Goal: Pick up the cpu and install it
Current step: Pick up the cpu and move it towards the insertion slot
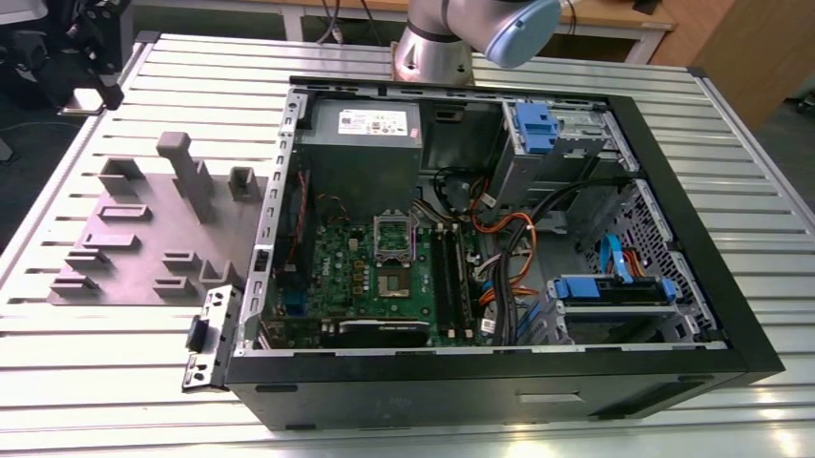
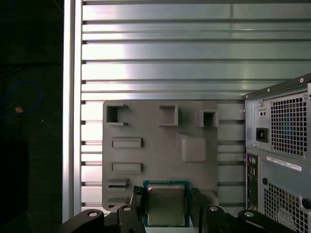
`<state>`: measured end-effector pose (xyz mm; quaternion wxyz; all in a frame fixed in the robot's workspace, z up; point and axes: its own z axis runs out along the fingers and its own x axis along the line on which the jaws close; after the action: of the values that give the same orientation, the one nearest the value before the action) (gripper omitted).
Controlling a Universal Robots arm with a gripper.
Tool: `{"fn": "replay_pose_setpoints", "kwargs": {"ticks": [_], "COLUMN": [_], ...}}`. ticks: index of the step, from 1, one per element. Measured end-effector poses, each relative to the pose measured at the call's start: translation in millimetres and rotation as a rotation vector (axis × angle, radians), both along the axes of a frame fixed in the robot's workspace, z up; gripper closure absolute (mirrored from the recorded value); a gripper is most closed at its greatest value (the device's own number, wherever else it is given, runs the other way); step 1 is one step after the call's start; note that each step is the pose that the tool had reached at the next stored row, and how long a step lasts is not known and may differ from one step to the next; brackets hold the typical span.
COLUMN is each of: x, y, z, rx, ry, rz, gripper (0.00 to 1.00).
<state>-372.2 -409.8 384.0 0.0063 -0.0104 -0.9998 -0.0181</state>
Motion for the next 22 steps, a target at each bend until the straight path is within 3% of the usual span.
{"fn": "replay_pose_setpoints", "kwargs": {"ticks": [4, 10, 22], "x": [1.6, 3.4, 37.1], "y": [-1.2, -8.9, -9.8], "z": [0.0, -0.2, -0.3], "rx": [-0.0001, 0.0001, 0.0], "ry": [0.0002, 0.0, 0.0001], "rz": [0.0, 0.0, -0.001], "gripper": [0.53, 0.53, 0.53]}}
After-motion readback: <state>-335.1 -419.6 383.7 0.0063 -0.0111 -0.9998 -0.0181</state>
